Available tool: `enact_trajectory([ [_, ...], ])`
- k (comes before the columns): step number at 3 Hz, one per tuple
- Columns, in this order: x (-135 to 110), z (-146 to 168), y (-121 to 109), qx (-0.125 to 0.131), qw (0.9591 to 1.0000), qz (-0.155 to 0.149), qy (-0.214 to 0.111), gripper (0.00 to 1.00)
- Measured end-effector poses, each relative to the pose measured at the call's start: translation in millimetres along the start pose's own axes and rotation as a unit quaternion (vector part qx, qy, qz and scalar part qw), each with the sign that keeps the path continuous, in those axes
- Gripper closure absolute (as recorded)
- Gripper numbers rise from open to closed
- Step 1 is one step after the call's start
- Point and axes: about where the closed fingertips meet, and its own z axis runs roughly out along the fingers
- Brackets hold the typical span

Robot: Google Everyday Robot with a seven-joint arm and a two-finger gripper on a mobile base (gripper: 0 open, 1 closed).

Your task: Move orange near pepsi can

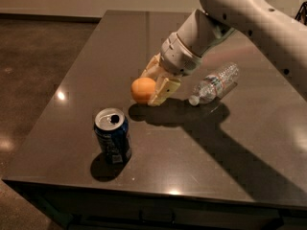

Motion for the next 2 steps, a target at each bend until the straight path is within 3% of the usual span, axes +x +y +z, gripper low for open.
enact_trajectory([
  [2, -43, 25, 52, -0.046, 0.9976, -0.051, 0.008, 1.0],
])
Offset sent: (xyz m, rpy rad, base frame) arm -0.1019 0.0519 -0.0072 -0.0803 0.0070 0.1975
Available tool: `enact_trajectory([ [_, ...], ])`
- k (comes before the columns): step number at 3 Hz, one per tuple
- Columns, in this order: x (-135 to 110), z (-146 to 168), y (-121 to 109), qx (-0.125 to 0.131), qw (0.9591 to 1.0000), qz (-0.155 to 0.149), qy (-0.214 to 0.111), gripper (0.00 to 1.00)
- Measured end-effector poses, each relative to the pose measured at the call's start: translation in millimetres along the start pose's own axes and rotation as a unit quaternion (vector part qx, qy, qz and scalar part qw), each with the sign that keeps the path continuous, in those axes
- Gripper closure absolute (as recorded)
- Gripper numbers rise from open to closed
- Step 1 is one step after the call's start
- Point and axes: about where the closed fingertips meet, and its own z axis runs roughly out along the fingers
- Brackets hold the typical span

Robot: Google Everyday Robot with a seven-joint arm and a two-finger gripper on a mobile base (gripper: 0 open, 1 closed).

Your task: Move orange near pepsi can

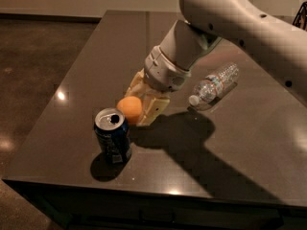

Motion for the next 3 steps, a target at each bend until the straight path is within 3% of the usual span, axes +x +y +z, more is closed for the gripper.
enact_trajectory([
  [1, -16, 19, 12, -0.027, 0.9994, -0.016, 0.013, 1.0],
  [3, -21, 39, 13, -0.042, 0.9986, -0.014, 0.027, 0.6],
])
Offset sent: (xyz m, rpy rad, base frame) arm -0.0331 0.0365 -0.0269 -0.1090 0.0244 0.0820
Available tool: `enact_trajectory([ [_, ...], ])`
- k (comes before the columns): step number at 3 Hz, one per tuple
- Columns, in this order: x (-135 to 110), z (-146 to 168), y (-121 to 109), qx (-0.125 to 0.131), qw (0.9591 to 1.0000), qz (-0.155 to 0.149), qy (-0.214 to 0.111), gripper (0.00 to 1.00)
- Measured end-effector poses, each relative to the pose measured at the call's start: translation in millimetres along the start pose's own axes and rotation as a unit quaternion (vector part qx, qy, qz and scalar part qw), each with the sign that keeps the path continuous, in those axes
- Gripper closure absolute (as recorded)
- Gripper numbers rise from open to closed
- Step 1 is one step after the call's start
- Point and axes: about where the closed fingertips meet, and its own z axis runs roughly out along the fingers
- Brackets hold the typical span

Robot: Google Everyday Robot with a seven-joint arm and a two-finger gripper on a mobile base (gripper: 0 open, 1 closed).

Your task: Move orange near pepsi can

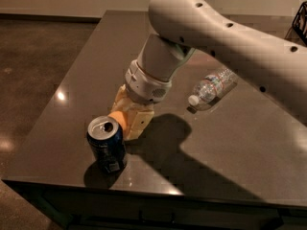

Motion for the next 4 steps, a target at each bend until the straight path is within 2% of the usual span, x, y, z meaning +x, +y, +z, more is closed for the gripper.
enact_trajectory([
  [2, 5.7, 2.0, -5.8, 0.003, 1.0, 0.009, -0.002, 0.14],
  [3, 4.9, 2.9, -5.8, 0.003, 1.0, 0.008, -0.002, 0.0],
  [4, 4.9, 3.0, -5.8, 0.003, 1.0, 0.008, -0.002, 0.0],
])
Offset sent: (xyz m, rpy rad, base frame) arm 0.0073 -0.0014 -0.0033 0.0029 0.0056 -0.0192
